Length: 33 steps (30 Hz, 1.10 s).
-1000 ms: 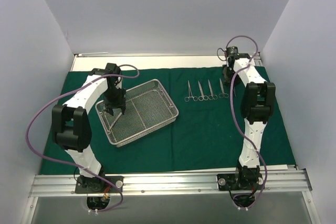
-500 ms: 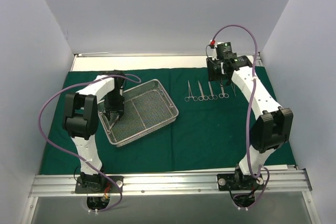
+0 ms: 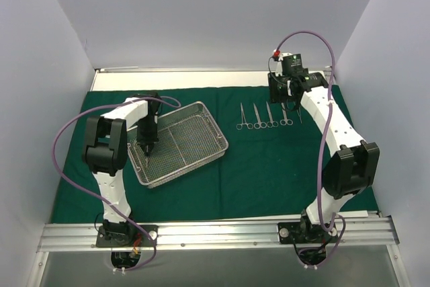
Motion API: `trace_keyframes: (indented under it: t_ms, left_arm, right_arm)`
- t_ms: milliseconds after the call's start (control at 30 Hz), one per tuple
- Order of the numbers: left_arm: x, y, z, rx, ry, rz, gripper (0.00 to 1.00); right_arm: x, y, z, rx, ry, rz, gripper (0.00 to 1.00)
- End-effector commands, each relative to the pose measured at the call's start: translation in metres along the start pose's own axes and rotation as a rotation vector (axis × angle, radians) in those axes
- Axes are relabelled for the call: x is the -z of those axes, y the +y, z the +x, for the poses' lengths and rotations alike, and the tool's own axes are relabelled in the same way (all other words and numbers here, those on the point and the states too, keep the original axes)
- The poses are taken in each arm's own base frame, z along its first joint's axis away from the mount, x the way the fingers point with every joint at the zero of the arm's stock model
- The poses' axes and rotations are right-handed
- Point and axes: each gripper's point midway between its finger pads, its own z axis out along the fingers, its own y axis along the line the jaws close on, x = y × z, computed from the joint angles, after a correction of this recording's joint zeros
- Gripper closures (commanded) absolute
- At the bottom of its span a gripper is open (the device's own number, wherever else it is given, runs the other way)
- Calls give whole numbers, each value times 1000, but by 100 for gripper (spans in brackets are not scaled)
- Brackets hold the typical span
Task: Open and lay out the surgical kit
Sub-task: Pick up the medical item from the container, then place the medical item in the surgical kit.
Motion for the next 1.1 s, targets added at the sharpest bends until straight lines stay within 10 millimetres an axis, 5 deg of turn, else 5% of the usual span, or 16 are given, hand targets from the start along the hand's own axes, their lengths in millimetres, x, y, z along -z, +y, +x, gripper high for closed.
trace_keyframes:
  t_ms: [0, 133, 233, 333, 433, 467, 500, 633, 700, 933, 1067]
  left_arm:
    - [3, 1, 3, -16, 1, 6, 98]
    - [66, -5, -17, -1, -117, 90, 98]
    - [106, -22, -9, -25, -139, 210, 98]
    - [150, -55, 5, -48, -170, 445, 98]
    - [180, -100, 37, -77, -93, 762, 98]
    - [176, -109, 49, -83, -63, 807, 98]
    - [184, -119, 60, -101, -45, 876, 98]
    - [202, -142, 112, -172, 10, 1028, 98]
    - [203, -144, 132, -184, 37, 1093, 98]
    - [234, -150, 188, -254, 97, 1276, 98]
    - [243, -151, 204, -303, 101, 1308, 98]
  right_arm:
    - [22, 2, -12, 11, -62, -12, 67]
    - [22, 4, -21, 16, -77, -17, 67]
    - [22, 17, -32, 49, -101, -73, 72]
    - [24, 56, -43, 209, -158, -216, 75]
    - [39, 124, -36, 491, -226, -387, 74]
    - [46, 141, -33, 551, -249, -429, 73]
    - [55, 169, -24, 652, -277, -494, 72]
    - [92, 219, 4, 944, -405, -604, 68]
    - [113, 226, 11, 1033, -457, -636, 67]
    - [194, 251, 95, 1432, -563, -898, 67]
    - [213, 251, 126, 1505, -537, -990, 69]
